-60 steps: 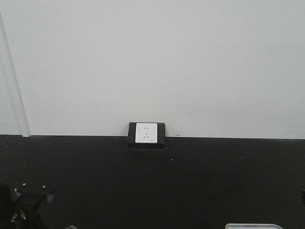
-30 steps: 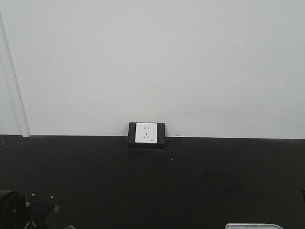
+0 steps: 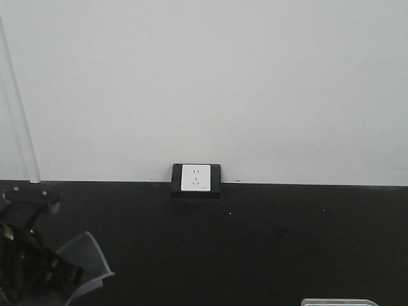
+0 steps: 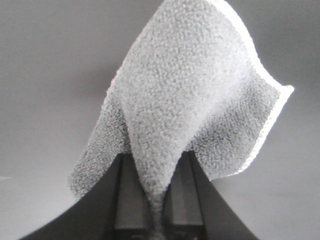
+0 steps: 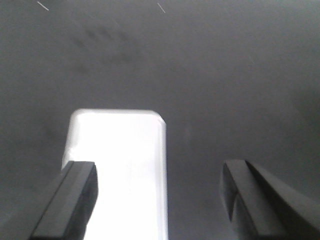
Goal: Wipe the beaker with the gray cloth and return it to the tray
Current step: 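Grasp the clear glass beaker on the silver tray with the right gripper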
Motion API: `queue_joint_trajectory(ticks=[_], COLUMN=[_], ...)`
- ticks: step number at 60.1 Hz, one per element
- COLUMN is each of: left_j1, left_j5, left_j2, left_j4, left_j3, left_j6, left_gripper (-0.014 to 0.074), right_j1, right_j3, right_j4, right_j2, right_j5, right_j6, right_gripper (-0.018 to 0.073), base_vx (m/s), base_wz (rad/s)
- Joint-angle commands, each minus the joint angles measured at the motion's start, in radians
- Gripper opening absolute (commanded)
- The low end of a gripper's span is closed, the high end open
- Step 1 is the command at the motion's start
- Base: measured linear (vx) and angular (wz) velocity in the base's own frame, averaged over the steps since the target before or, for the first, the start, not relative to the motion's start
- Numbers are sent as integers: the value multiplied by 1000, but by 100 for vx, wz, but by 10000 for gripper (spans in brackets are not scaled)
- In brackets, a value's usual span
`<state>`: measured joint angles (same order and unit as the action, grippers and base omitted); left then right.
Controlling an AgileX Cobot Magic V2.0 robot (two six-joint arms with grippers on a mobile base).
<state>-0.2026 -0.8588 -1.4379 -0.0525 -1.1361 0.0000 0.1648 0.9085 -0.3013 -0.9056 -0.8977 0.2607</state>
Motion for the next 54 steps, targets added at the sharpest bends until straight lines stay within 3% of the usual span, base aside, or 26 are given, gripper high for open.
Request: queue_joint_trajectory(ticks=[1,15,34,54], left_j1=[-5,-5,-5,-5], left_j5=[-31,-44,-40,-41], left_j2=[129,219,217,217], left_j4=[-3,-3,-3,-3], left_j3=[-57,-58,-57,-57], left_j6=[0,0,0,0], left_gripper=[-3,-3,-3,-3], right_j1=[-5,-5,-5,-5], right_j3=[35,35,35,35], right_j4=[-53,-33,97,120], right_j2=[-32,-186,-433,-581], right_j5=[-14,21,163,219], right_j6=[28,33,-7,-6], right_gripper=[547,546,498,440], base_vx=[0,0,0,0], base_wz=[0,0,0,0])
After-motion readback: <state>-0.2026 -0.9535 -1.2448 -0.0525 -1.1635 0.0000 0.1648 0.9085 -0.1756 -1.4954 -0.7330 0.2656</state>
